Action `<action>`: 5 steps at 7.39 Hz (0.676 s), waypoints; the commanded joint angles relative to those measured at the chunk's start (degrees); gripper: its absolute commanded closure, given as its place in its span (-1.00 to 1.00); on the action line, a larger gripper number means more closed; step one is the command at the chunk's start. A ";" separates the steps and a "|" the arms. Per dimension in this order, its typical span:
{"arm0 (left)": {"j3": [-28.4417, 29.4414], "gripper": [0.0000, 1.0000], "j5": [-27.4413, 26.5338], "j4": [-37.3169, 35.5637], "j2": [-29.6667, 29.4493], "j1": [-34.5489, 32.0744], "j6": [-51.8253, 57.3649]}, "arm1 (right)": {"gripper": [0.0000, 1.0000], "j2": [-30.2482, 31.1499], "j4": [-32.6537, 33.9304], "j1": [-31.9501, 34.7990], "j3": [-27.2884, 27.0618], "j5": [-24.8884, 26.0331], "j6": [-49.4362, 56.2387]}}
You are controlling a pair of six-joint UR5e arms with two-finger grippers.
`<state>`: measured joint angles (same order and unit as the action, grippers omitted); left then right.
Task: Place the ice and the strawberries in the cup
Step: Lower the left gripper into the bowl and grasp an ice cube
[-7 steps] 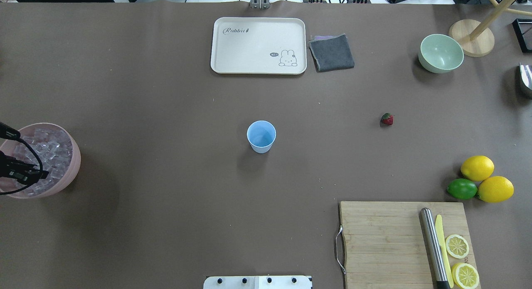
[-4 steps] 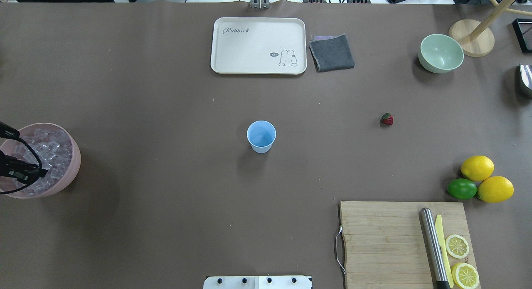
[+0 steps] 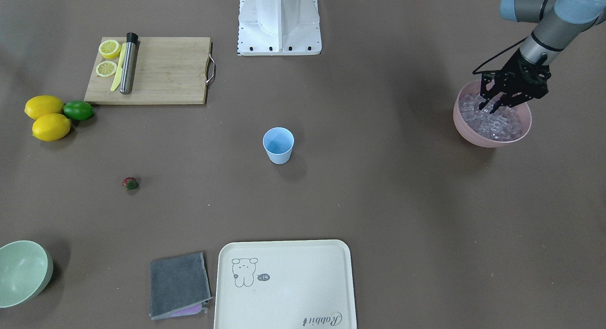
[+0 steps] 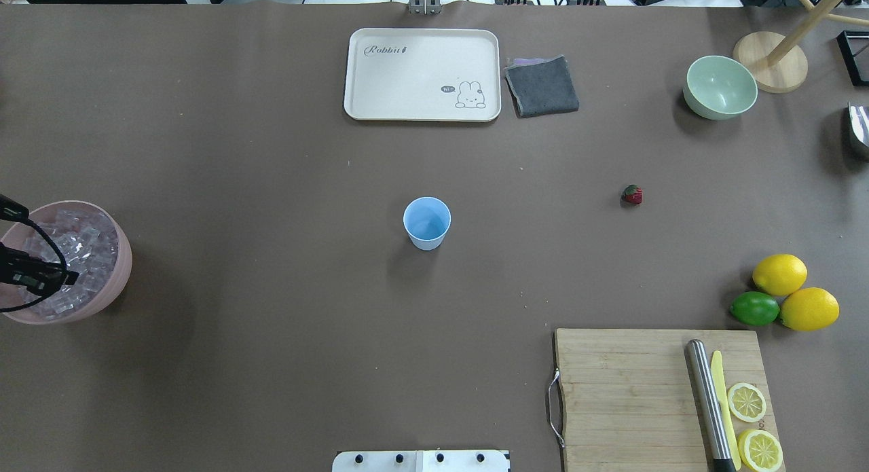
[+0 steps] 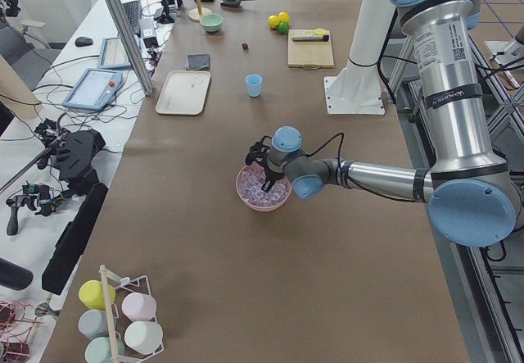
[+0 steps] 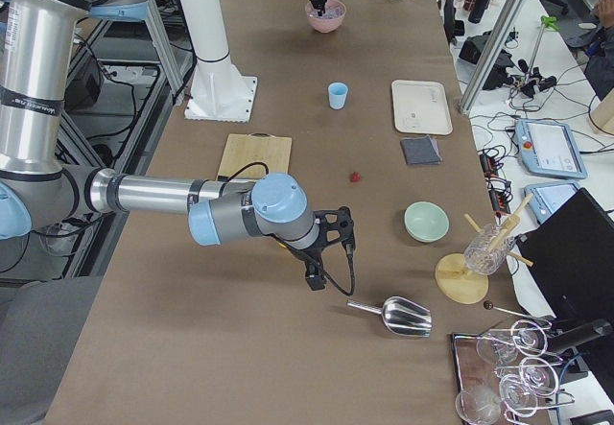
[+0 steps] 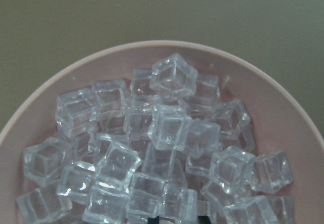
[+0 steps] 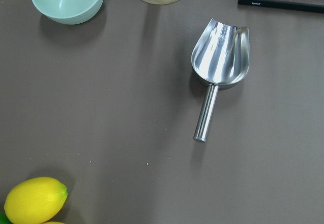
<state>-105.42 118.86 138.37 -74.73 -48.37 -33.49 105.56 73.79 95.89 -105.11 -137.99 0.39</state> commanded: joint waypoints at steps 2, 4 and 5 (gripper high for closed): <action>0.04 1.00 7.18 -0.12 -3.13 -6.99 0.00 | -1.00 0.00 0.04 0.00 -0.01 0.00 -0.03; -0.22 1.00 7.18 0.05 -6.90 -8.06 -1.40 | -1.00 0.00 0.04 0.00 -0.01 0.00 -0.03; -0.05 1.00 7.18 0.23 -10.58 -8.06 -6.63 | -1.00 0.00 0.04 0.00 -0.01 0.00 -0.12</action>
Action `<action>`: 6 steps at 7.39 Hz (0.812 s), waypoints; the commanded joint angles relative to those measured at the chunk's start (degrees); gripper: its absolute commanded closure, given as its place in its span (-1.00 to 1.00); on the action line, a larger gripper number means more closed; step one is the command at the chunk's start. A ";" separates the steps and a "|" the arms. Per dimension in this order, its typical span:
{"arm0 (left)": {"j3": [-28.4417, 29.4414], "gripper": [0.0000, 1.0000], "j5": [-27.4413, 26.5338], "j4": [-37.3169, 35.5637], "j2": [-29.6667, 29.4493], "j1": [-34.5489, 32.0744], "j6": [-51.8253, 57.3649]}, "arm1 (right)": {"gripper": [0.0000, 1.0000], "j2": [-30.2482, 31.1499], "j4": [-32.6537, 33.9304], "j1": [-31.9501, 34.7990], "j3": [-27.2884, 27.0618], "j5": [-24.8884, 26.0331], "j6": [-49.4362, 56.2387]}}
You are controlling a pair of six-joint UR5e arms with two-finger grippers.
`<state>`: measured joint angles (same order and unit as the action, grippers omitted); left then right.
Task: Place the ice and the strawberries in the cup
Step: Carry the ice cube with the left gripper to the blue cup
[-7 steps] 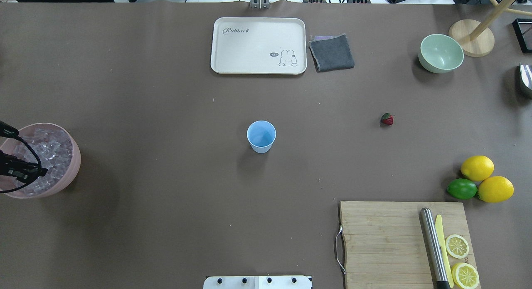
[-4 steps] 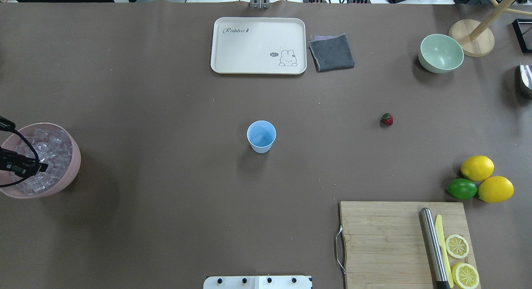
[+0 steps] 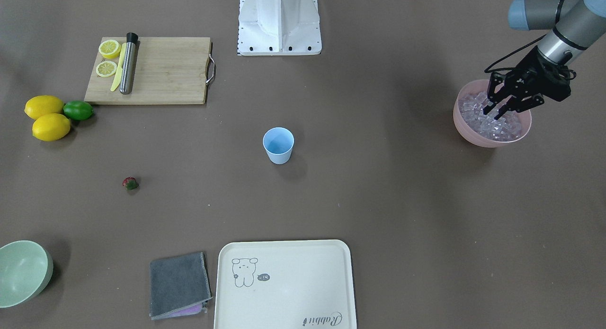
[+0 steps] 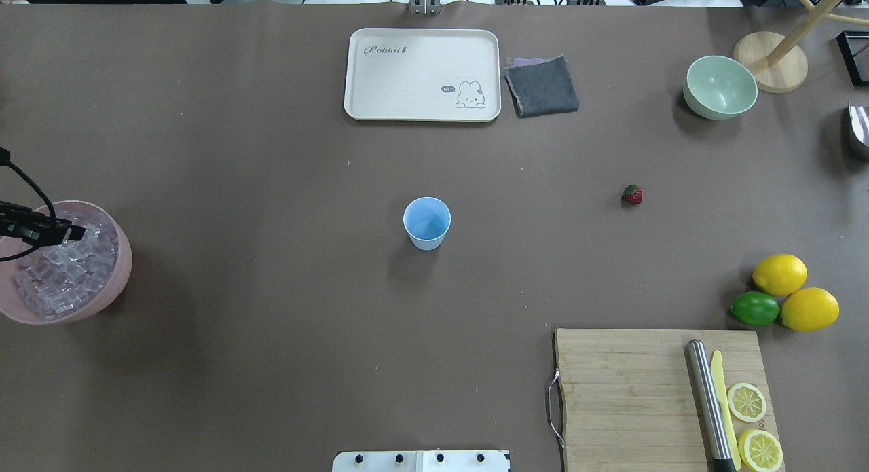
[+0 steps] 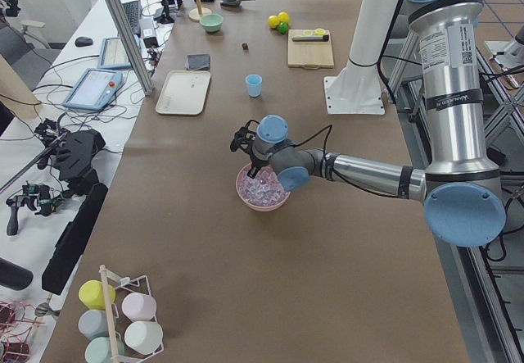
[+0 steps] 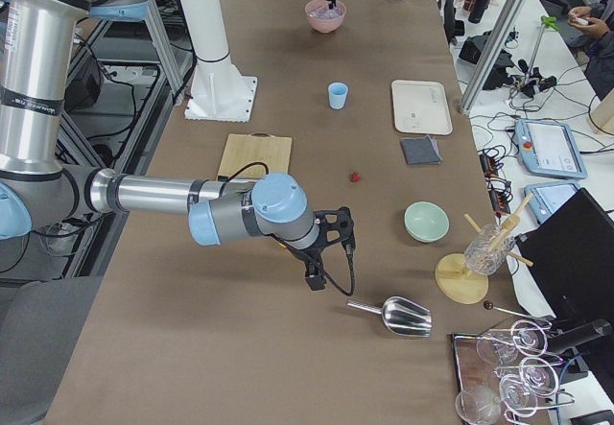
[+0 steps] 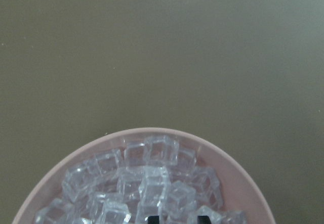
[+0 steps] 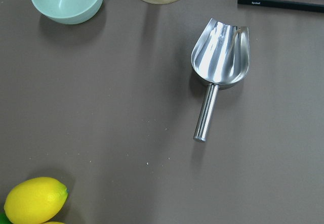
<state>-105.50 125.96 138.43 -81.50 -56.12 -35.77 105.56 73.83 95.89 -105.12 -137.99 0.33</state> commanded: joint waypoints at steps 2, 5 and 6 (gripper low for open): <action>0.47 1.00 -0.01 -0.35 -12.50 0.74 -18.56 | -1.00 -0.09 0.00 0.00 0.00 0.00 -0.07; 0.82 1.00 -4.46 -0.61 -19.64 8.73 -30.23 | -1.00 -0.09 0.00 0.00 0.00 0.00 0.02; 1.69 1.00 -7.88 -0.79 -22.54 12.84 -36.07 | -1.00 -0.09 0.00 0.00 0.00 0.00 0.02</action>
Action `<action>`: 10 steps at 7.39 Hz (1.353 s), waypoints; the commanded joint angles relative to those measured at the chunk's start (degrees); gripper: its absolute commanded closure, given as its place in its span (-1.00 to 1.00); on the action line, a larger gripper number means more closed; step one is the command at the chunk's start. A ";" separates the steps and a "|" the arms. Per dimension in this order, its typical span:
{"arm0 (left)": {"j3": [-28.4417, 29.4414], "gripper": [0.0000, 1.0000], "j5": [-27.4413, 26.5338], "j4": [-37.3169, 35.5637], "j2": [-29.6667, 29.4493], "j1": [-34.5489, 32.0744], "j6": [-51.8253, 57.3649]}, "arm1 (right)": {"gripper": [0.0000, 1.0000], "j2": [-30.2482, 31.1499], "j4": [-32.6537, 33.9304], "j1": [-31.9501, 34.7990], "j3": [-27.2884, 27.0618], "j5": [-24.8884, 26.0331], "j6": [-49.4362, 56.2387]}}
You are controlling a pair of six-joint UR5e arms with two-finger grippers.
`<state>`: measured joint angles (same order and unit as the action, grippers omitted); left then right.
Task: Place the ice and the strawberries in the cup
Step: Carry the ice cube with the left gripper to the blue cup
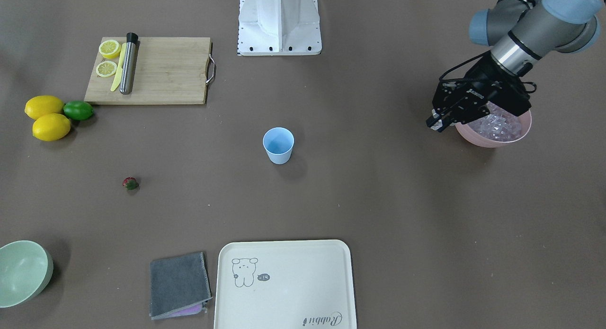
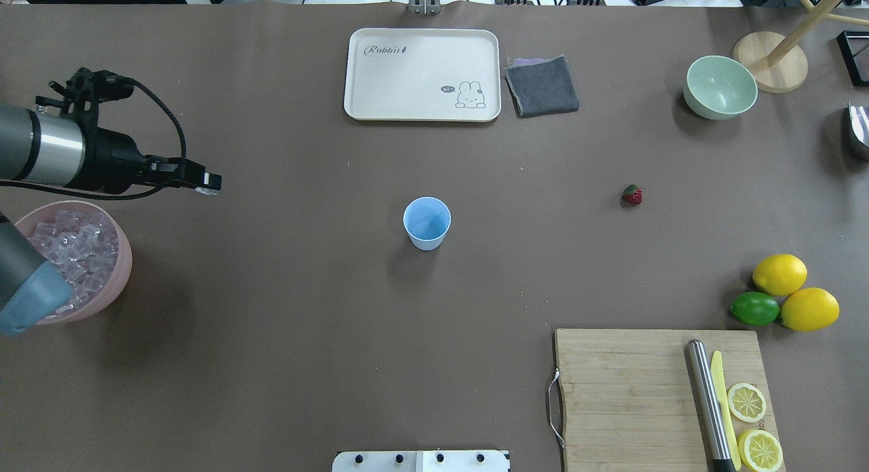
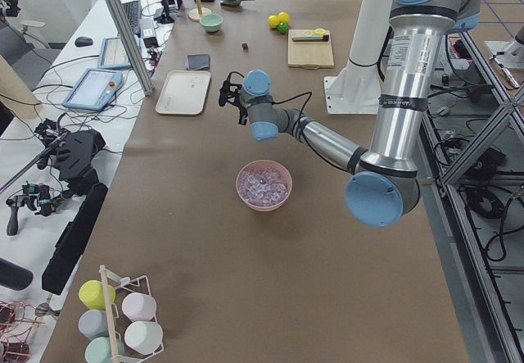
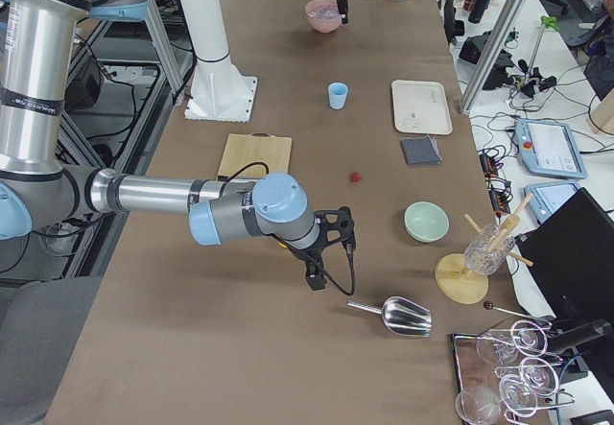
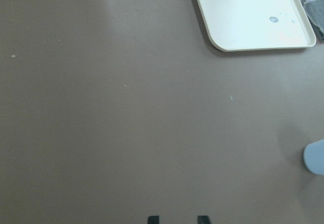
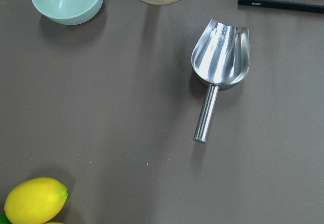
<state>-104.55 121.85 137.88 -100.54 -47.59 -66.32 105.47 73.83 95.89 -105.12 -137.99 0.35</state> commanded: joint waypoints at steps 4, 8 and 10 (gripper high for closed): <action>4.87 1.00 -16.61 -1.29 -13.77 14.79 -12.48 | -1.00 -0.18 0.00 0.00 0.00 0.00 0.35; 8.48 1.00 -27.43 -5.52 -21.53 20.42 -20.24 | -1.00 -0.18 0.00 0.00 0.00 -0.09 0.71; 9.71 1.00 -34.36 -5.08 -22.59 22.97 -22.89 | -1.00 -0.27 -0.09 0.00 0.00 0.00 0.80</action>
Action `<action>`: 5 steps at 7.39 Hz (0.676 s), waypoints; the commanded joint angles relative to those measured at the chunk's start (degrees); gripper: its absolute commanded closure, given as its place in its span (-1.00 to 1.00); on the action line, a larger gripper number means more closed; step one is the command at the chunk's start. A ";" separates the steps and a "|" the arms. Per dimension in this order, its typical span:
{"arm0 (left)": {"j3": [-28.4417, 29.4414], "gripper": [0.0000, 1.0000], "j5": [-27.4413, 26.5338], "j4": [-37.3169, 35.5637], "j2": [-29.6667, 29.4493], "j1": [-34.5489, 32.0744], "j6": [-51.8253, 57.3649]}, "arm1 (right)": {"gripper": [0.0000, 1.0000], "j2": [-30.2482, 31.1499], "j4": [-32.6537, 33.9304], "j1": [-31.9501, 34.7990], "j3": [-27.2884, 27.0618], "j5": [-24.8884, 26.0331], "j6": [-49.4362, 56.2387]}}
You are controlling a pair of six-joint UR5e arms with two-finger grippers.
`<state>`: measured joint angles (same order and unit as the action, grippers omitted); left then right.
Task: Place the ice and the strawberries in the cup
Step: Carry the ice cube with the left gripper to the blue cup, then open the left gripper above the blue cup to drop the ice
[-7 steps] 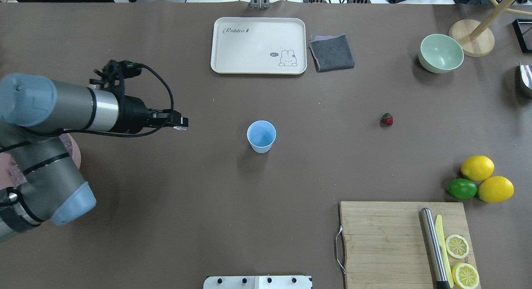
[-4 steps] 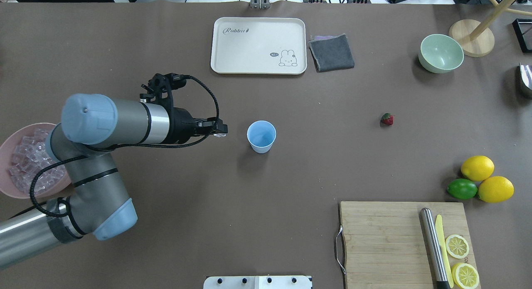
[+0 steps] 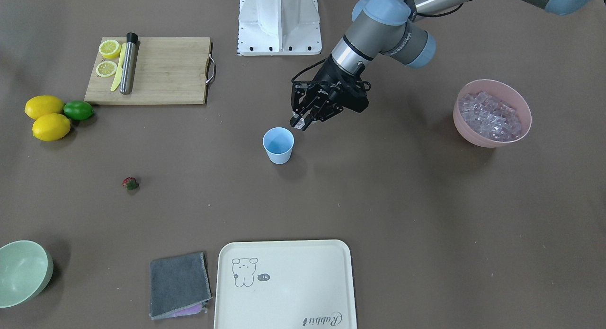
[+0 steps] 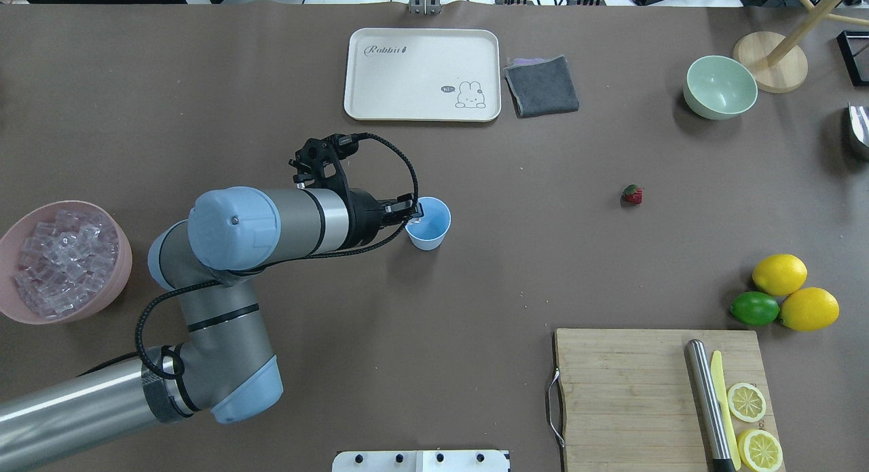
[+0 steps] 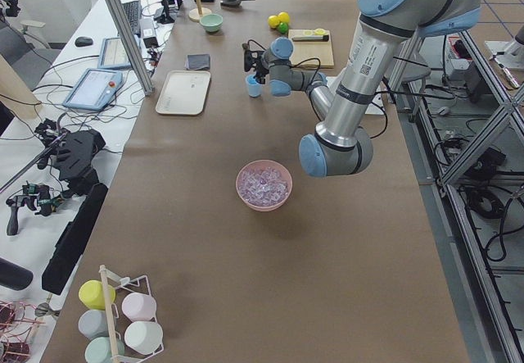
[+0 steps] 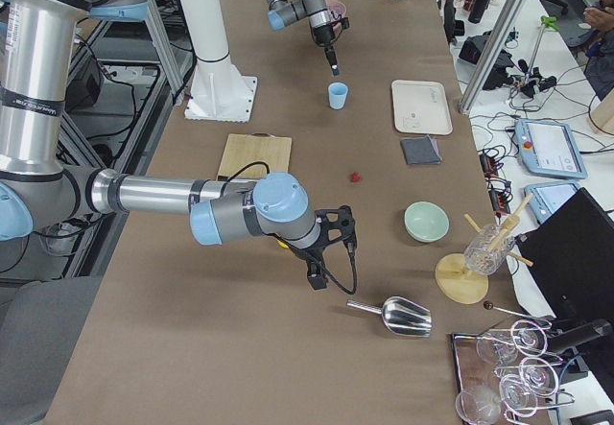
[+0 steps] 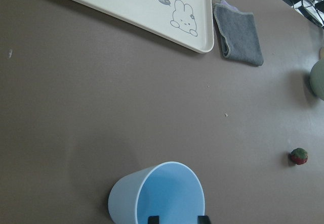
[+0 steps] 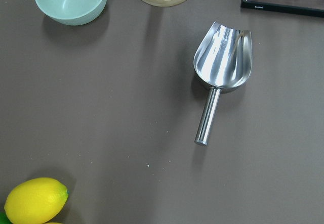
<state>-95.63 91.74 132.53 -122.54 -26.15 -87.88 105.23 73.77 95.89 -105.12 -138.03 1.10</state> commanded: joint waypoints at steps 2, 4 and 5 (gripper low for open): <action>0.97 1.00 -7.37 0.62 -0.51 2.24 -1.33 | -1.00 -0.02 0.05 0.00 0.00 0.04 -0.05; 1.15 1.00 -9.11 0.45 -0.60 2.24 -1.33 | -1.00 -0.02 0.14 -0.09 0.00 0.04 -0.05; 1.15 1.00 -9.65 0.28 -0.60 2.24 -1.33 | -1.00 -0.02 0.14 -0.09 0.00 0.04 -0.14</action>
<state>-94.52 83.10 132.99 -123.11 -23.96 -89.20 105.20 73.88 95.83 -105.12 -137.99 1.02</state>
